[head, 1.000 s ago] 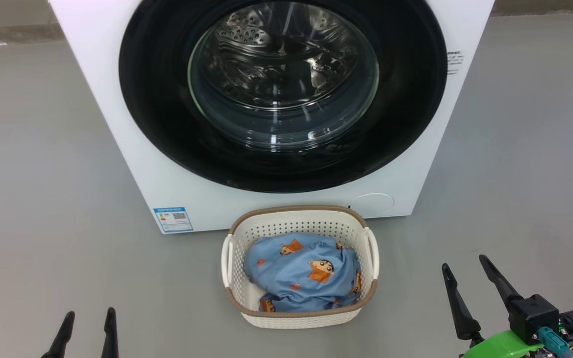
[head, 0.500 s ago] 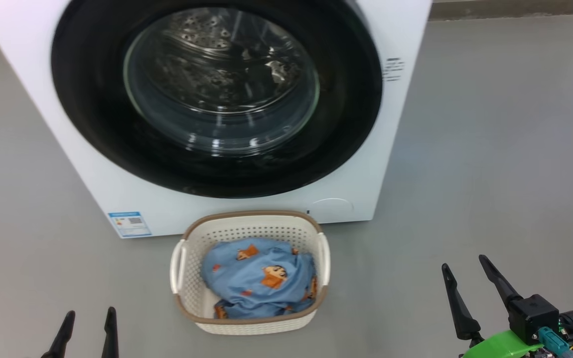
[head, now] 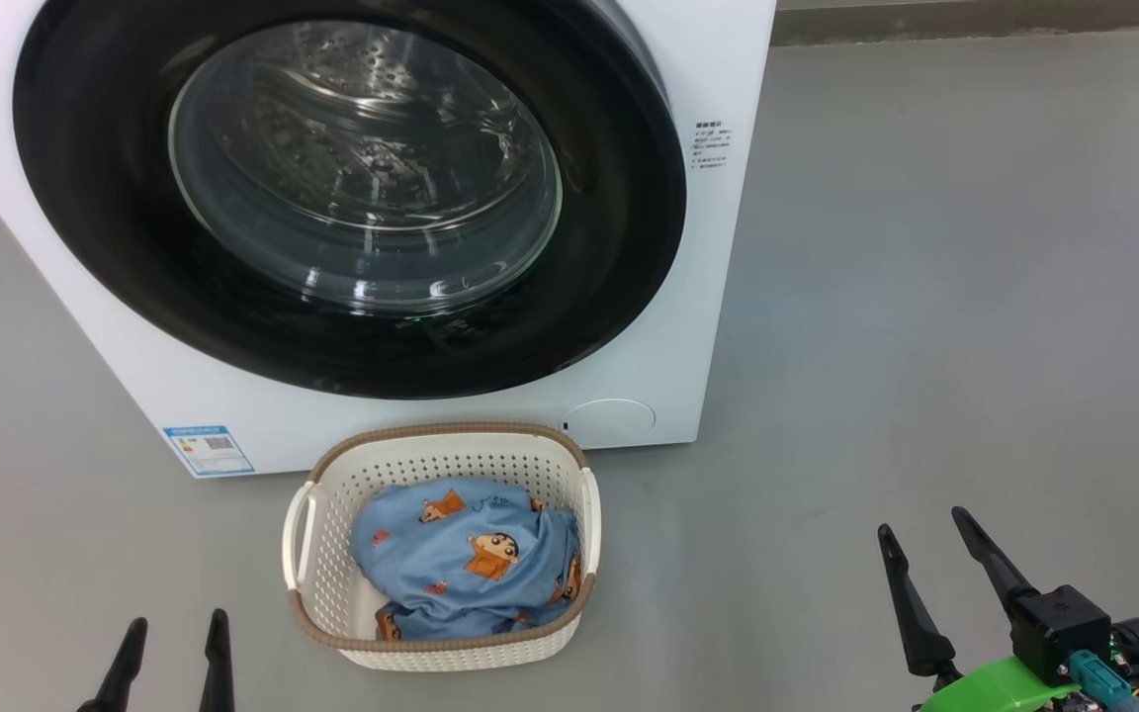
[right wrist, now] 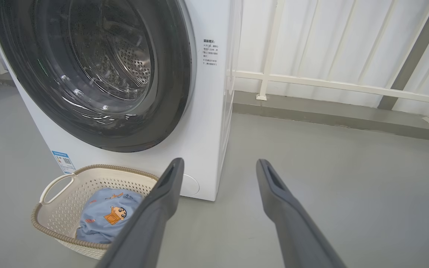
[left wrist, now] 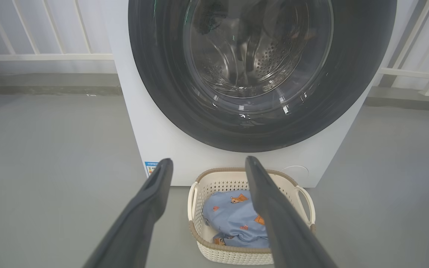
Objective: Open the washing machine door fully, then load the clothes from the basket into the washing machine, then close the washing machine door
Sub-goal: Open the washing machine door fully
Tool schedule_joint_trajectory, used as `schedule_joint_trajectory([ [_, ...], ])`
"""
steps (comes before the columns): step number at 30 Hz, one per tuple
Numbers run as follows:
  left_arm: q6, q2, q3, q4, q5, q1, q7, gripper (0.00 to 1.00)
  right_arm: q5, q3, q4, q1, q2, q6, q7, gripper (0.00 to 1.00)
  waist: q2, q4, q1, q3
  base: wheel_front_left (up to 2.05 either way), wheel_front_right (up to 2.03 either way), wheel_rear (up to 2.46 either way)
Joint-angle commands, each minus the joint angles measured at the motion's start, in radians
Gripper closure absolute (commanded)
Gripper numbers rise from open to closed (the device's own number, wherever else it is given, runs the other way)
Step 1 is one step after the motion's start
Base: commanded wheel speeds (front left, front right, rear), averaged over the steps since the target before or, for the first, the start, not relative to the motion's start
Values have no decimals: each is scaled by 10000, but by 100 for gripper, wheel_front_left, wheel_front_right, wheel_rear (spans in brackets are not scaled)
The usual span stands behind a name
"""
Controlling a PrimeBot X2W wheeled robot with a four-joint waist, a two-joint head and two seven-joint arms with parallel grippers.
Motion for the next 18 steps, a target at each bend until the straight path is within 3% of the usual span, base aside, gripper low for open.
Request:
schedule_joint_trajectory([
  [1, -16, 129, 361, -277, -70, -275, -92, 0, 23, 256, -238, -210, -63, 16, -120, 0, 0, -4, 0, -2, 0, 0, 0],
  [5, -16, 125, 359, -261, -80, -264, -92, 0, 24, 255, -246, -209, -58, 16, -120, 0, 0, -16, 0, -7, 0, 0, 0],
  [7, -16, 123, 357, -262, -79, -258, -92, 0, 40, 286, -248, -208, -63, 16, -120, 88, 0, -24, 0, -6, 0, 0, 0],
  [8, -16, 122, 353, -263, -77, -256, -92, 0, 47, 311, -260, -203, -70, 16, -120, 100, 0, -24, 0, -3, 0, 0, 0],
  [15, -16, 118, 357, -200, -120, -288, -92, 0, 328, 369, -277, -162, -29, 16, -120, 100, 0, -40, 0, 19, 0, 0, 0],
  [18, -16, 116, 377, -198, -142, -265, -92, 0, 1469, 21, -284, -172, 91, 16, -120, 100, 0, -53, 0, 25, 0, 0, 0],
])
